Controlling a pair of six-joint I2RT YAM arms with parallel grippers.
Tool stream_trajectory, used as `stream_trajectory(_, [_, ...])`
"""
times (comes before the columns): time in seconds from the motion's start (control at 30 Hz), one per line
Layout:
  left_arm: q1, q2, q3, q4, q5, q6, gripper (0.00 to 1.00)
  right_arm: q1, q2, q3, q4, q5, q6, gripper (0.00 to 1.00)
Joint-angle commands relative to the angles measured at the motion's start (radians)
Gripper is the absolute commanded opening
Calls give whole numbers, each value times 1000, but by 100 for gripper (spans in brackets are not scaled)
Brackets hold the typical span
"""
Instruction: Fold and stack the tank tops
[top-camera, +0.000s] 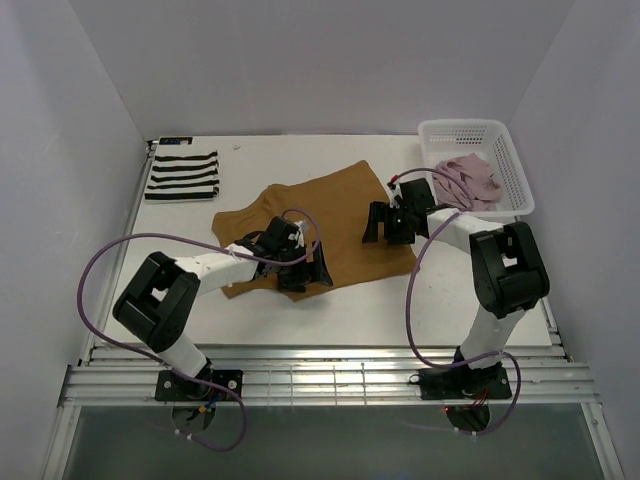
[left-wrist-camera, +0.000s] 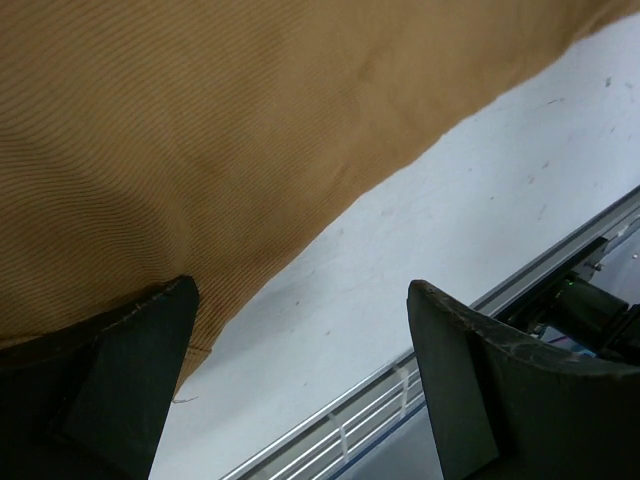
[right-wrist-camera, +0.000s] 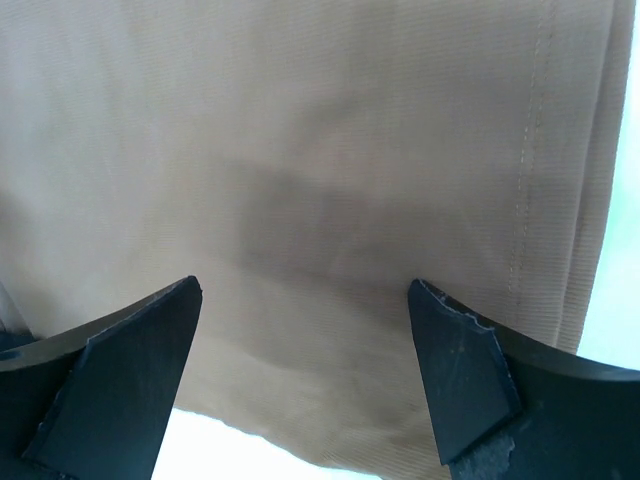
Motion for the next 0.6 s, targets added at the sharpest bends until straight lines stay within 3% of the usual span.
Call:
stream_trajectory(0.0, [-3, -38, -67, -195, -129, 17, 98, 51, -125, -240, 57, -1, 136, 90])
stream_trajectory(0.07, [0, -81, -69, -246, -186, 26, 98, 91, -231, -382, 103, 13, 200, 90])
stream_trajectory(0.23, [6, -175, -72, -320, -207, 32, 98, 170, -401, -528, 117, 57, 300, 90])
stream_trajectory(0.37, [6, -285, -92, -341, -143, 17, 98, 184, -507, -522, 71, 126, 294, 90])
stream_trajectory(0.57, [6, -435, -121, -424, -169, -86, 98, 184, -647, -438, -53, 191, 204, 90])
